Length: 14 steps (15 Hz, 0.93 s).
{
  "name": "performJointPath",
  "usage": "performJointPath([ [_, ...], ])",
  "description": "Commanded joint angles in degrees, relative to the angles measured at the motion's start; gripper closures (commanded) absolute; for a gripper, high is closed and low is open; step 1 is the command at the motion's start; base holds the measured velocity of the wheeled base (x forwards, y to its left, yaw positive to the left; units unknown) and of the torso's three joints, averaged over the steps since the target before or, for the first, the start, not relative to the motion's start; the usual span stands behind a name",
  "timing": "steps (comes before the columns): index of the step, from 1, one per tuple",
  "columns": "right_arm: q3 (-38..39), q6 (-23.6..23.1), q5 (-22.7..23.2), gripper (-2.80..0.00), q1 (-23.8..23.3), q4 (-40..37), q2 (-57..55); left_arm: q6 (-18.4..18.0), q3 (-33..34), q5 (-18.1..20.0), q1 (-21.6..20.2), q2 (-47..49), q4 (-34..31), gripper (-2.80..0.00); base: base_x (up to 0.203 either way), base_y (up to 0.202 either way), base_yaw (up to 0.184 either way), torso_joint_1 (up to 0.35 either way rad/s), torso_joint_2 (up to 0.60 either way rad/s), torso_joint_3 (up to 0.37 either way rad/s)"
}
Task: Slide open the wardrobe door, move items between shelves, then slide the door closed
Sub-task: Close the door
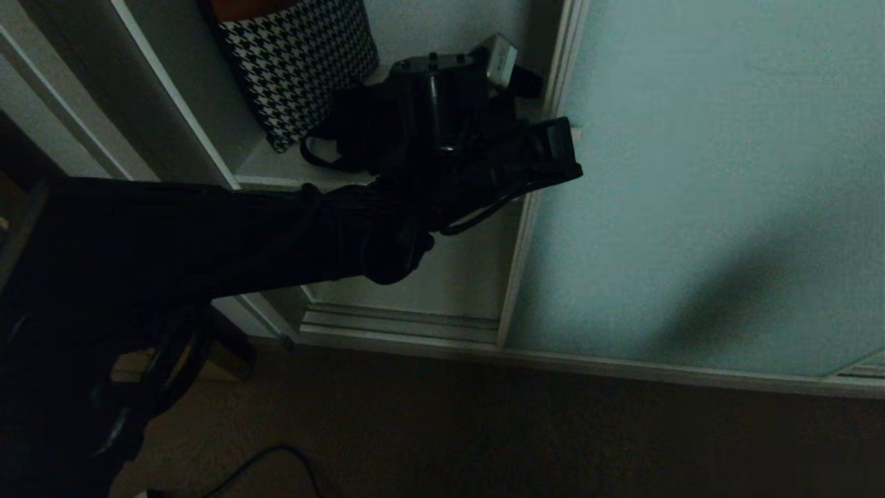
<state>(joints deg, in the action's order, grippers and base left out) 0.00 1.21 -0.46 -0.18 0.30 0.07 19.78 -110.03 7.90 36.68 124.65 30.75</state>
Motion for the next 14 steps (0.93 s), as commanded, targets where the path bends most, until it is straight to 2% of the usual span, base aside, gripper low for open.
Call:
performJointPath([
  [1,0.0,0.0,0.0,0.00,0.0,0.0,0.0,-0.1,0.0,0.0,-3.4,-2.8,0.8,0.00,0.000,0.000,0.000,0.000,0.00,0.000],
  [5,0.0,0.0,0.0,0.00,0.0,0.0,0.0,-0.2,3.6,-0.9,-6.4,-8.1,0.4,0.00,0.000,0.000,0.000,0.000,0.00,0.000],
  [14,0.0,0.0,0.0,0.00,0.0,0.0,0.0,-1.8,32.0,-2.0,-10.0,-35.2,1.1,0.00,0.000,0.000,0.000,0.000,0.00,0.000],
])
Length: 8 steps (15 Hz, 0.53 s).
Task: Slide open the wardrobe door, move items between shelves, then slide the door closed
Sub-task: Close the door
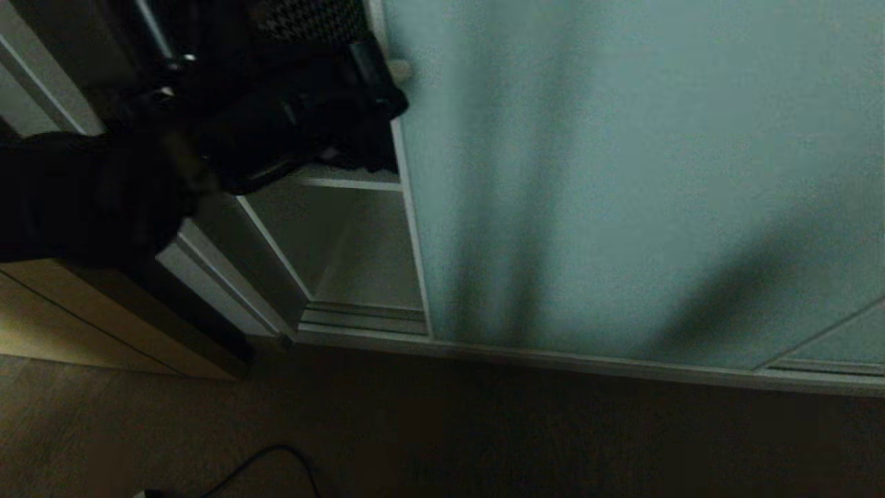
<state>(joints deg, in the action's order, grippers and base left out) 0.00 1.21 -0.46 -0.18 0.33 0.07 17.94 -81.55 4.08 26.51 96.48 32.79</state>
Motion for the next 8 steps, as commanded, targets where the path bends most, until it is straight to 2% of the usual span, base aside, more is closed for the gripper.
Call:
performJointPath([
  [1,0.0,0.0,0.0,0.00,0.0,0.0,0.0,-0.6,6.0,1.9,0.1,-10.2,-1.0,0.00,0.000,0.000,0.000,0.000,0.00,0.000],
  [3,0.0,0.0,0.0,0.00,0.0,0.0,0.0,-2.7,12.2,2.6,0.1,-18.0,-1.2,0.00,0.000,0.000,0.000,0.000,0.00,0.000],
  [5,0.0,0.0,0.0,0.00,0.0,0.0,0.0,-5.1,16.9,6.5,0.1,-22.3,-1.4,0.00,0.000,0.000,0.000,0.000,0.00,0.000],
  [8,0.0,0.0,0.0,0.00,0.0,0.0,0.0,-5.4,15.7,7.0,-0.3,-19.1,-0.9,0.00,0.000,0.000,0.000,0.000,0.00,0.000],
])
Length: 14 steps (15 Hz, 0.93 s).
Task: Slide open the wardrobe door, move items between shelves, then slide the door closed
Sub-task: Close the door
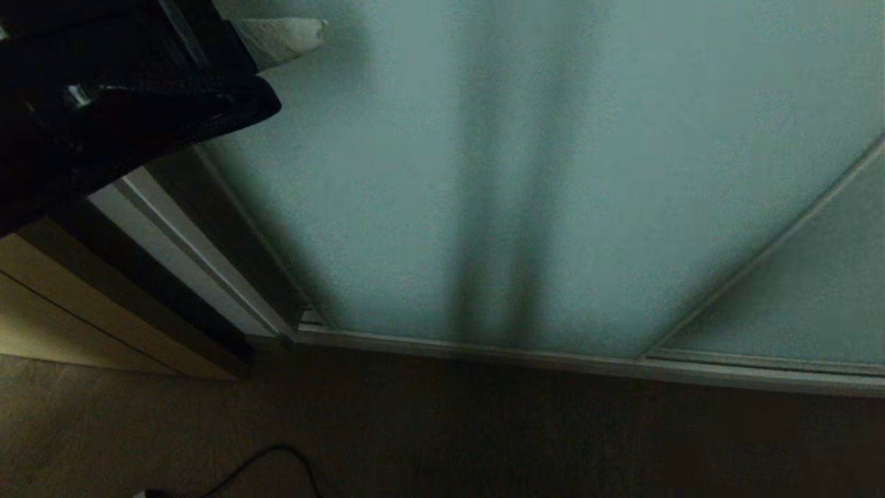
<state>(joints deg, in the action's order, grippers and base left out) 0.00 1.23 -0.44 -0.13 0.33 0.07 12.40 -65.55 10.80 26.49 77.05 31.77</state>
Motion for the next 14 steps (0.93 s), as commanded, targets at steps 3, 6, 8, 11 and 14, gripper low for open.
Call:
performJointPath([
  [3,0.0,0.0,0.0,0.00,0.0,0.0,0.0,-0.4,-3.9,-0.5,-2.5,6.1,2.5,0.00,0.000,0.000,0.000,0.000,0.00,0.000],
  [6,0.0,0.0,0.0,0.00,0.0,0.0,0.0,-1.7,-9.6,-6.6,-4.9,15.1,8.4,0.00,0.000,0.000,0.000,0.000,0.00,0.000],
  [8,0.0,0.0,0.0,0.00,0.0,0.0,0.0,-3.9,-13.4,-10.3,-7.8,21.5,13.5,0.00,0.000,0.000,0.000,0.000,0.00,0.000],
  [11,0.0,0.0,0.0,0.00,0.0,0.0,0.0,-5.9,-20.0,-11.5,-12.5,28.4,15.8,0.00,0.000,0.000,0.000,0.000,0.00,0.000],
  [14,0.0,0.0,0.0,0.00,0.0,0.0,0.0,-6.2,-23.3,-12.0,-14.1,30.9,16.2,0.00,0.000,0.000,0.000,0.000,0.00,0.000],
])
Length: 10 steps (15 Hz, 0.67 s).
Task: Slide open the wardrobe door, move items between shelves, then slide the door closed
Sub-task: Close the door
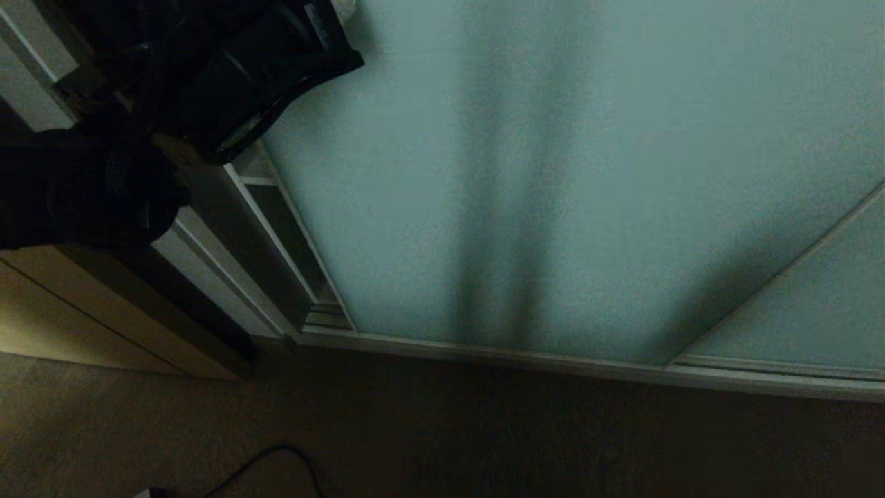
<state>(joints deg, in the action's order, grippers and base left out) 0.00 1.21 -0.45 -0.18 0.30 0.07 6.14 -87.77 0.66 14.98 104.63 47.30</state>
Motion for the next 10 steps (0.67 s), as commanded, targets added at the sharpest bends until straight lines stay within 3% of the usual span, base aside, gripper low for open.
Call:
performJointPath([
  [1,0.0,0.0,0.0,0.00,0.0,0.0,0.0,0.0,-0.6,-1.9,-2.5,2.4,0.7,0.00,0.000,0.000,0.000,0.000,0.00,0.000],
  [10,0.0,0.0,0.0,0.00,0.0,0.0,0.0,-0.1,6.3,-1.9,-3.4,-7.2,0.2,0.00,0.000,0.000,0.000,0.004,0.00,-0.001],
])
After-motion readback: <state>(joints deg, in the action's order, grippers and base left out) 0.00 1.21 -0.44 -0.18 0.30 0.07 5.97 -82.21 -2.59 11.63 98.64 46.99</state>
